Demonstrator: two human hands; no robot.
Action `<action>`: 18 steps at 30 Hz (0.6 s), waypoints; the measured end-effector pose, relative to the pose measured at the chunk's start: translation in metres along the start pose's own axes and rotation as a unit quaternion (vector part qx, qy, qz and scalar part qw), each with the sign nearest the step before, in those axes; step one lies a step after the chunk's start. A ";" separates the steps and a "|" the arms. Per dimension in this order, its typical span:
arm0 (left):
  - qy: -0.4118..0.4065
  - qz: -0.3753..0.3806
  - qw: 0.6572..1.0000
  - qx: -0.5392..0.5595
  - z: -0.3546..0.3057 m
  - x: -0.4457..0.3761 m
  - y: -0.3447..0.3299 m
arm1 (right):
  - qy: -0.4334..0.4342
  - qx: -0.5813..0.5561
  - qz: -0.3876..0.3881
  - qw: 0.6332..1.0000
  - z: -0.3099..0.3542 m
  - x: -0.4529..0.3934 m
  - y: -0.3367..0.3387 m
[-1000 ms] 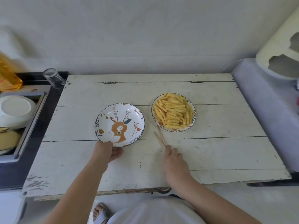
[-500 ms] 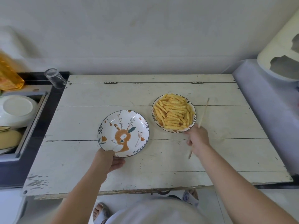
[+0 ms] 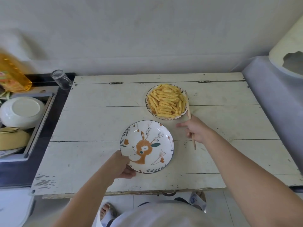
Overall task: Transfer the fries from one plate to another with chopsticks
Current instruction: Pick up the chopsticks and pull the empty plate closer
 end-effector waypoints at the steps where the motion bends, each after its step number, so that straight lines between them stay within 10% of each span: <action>1: -0.003 0.012 1.000 -0.016 -0.003 0.000 -0.005 | -0.009 0.023 0.017 1.000 -0.002 0.001 0.002; 9: -0.029 0.071 0.994 -0.078 -0.022 -0.015 -0.031 | 0.119 0.034 -0.144 0.982 0.027 0.029 0.037; 14: -0.022 0.037 0.986 -0.158 -0.032 -0.046 0.015 | 0.276 0.035 -0.022 0.960 0.067 0.059 0.003; 18: -0.274 -0.160 0.945 -0.078 -0.083 -0.067 0.056 | 0.362 -0.110 0.105 0.920 0.093 0.053 -0.026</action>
Point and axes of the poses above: each hand's wrist, its own x-axis away from the middle knuckle, its own y-axis out of the back of the hand, z = x × y, the point moved 6 cm from there along -x, towards the middle knuckle, and after that the axes turned 11 degrees about z, right-handed, at the moved point
